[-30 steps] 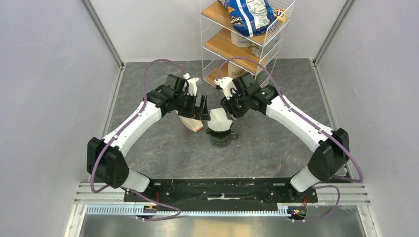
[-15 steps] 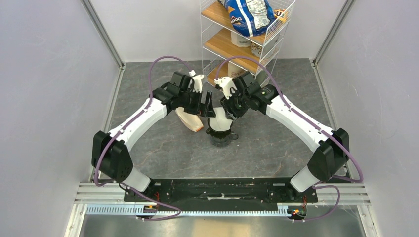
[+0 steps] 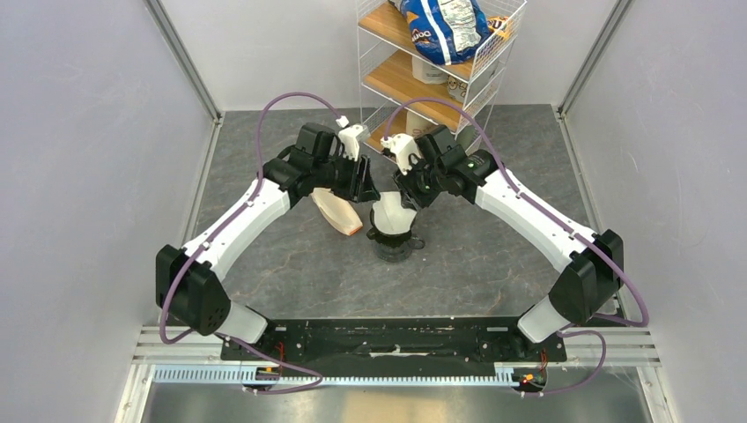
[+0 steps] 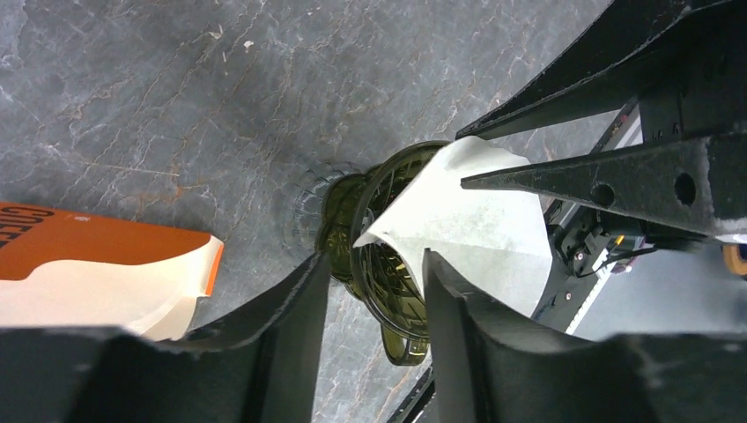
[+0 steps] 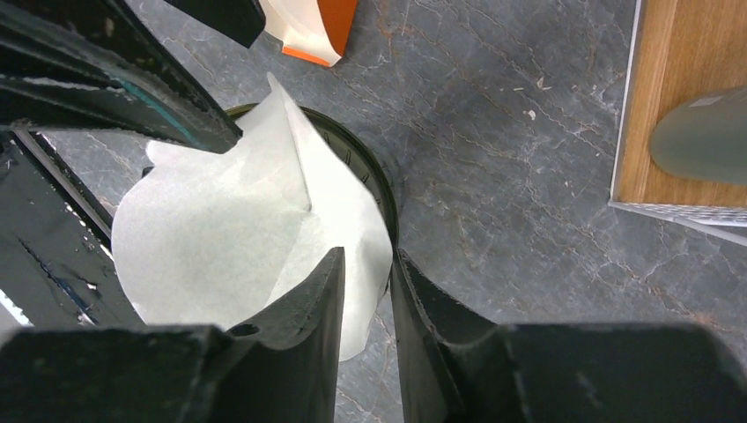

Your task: Place the coffee filter in the dripper

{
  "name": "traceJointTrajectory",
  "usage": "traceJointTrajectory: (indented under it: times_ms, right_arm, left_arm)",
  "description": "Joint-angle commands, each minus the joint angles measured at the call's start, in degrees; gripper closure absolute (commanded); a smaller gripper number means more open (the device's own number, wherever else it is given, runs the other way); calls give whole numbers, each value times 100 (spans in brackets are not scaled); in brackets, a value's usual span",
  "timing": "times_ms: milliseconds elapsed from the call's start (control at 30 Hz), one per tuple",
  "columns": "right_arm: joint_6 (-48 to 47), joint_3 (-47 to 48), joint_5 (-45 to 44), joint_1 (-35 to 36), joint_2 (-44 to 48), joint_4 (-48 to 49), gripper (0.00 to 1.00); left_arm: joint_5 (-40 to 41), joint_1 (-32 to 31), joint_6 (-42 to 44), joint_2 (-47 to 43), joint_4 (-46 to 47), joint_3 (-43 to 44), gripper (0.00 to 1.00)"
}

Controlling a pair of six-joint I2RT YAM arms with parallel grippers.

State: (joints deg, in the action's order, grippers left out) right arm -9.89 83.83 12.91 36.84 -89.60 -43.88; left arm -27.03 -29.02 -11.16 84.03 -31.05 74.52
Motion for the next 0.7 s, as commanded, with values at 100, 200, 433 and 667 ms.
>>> traceJointTrajectory:
  times_ms: [100,200,433,667]
  right_arm:
    - [-66,324,242,-13,126,204,71]
    - [-70,351,284,-19,136,209,73]
    - [-74,357,310,-17,150,213,81]
    - [-73,365,364,-10,267,262,100]
  left_arm:
    - [-357,-25,320,-14,160,115,56]
    - [-447,-25,321,40,138,132,60]
    - [-524,-27,237,152,12,237,72]
    - [-478,-25,297,-57,-77,276,98]
